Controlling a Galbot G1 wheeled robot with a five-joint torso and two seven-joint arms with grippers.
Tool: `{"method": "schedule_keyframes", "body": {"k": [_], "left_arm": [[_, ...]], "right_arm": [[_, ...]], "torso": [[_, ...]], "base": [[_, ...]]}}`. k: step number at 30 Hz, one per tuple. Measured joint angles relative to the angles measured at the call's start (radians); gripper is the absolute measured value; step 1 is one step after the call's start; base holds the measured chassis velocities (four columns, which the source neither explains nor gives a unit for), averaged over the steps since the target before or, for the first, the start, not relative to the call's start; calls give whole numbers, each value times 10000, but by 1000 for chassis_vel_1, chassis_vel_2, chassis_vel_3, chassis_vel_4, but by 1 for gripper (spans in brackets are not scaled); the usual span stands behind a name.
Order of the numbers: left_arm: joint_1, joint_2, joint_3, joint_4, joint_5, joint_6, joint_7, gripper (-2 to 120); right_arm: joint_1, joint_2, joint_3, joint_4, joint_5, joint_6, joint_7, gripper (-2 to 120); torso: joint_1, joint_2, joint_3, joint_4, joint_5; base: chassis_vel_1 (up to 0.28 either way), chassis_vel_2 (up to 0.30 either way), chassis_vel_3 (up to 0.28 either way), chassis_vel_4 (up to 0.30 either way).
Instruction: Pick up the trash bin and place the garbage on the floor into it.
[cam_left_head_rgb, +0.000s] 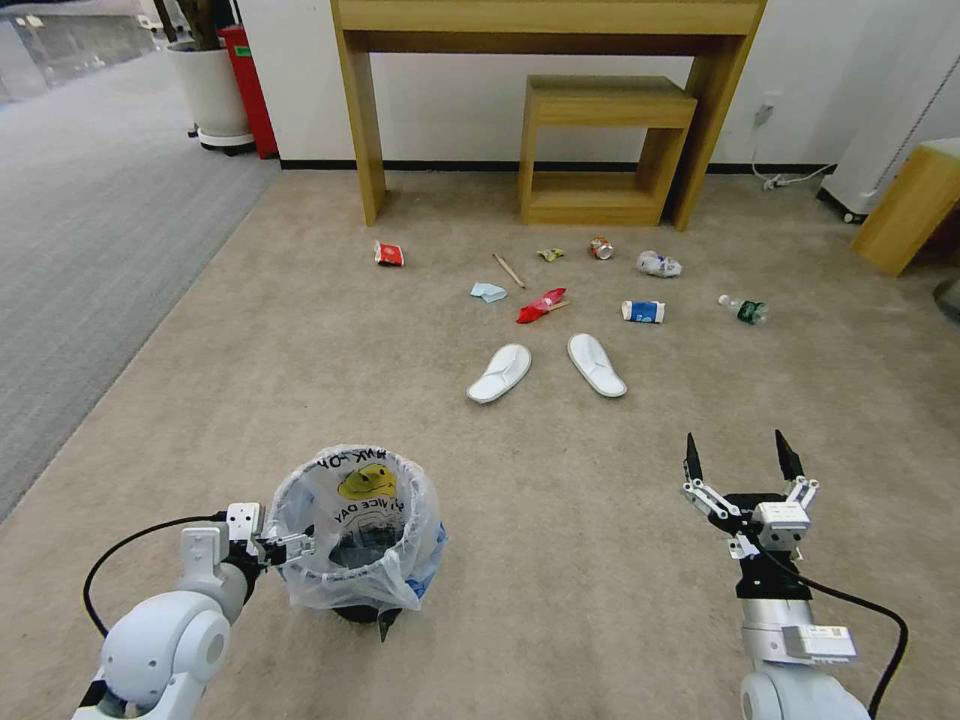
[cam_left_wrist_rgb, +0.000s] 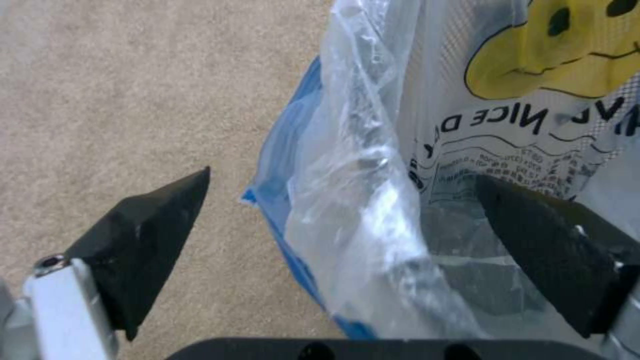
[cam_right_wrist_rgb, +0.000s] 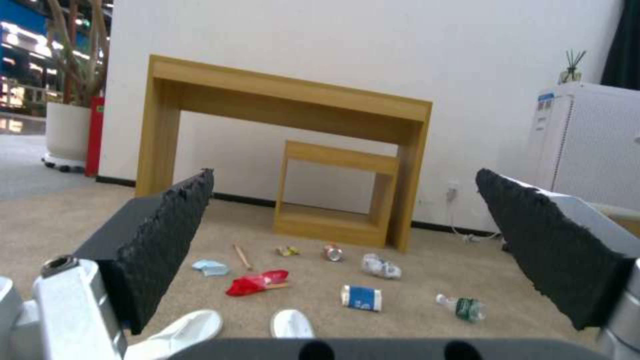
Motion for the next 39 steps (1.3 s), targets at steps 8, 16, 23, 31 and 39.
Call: {"method": "schedule_keyframes", "body": {"k": [8, 16, 23, 31, 39], "left_arm": [[-33, -106, 91, 111, 81, -11, 54, 99], [-53, -127, 87, 210, 71, -47, -36, 86], [-58, -203, 86, 262, -53, -49, -349, 60], [24, -249, 92, 185, -151, -36, -531, 31], [76, -234, 79, 105, -296, -8, -628, 7]], "right_arm": [[-5, 8, 0, -34, -3, 3, 0, 100], [4, 3, -5, -50, -6, 16, 0, 100], [2, -12, -6, -50, -6, 33, 4, 100], [5, -44, -1, -58, 17, 60, 17, 100], [31, -49, -13, -99, 25, 79, 23, 100]], "torso": [[0, 1, 0, 0, 2], [0, 1, -1, 0, 4], [0, 1, -1, 1, 3], [0, 1, -1, 1, -2], [0, 1, 0, 0, -7]], "base": [[0, 0, 0, 0], [0, 0, 0, 0], [0, 0, 0, 0], [0, 0, 0, 0], [0, 0, 0, 0]]}}
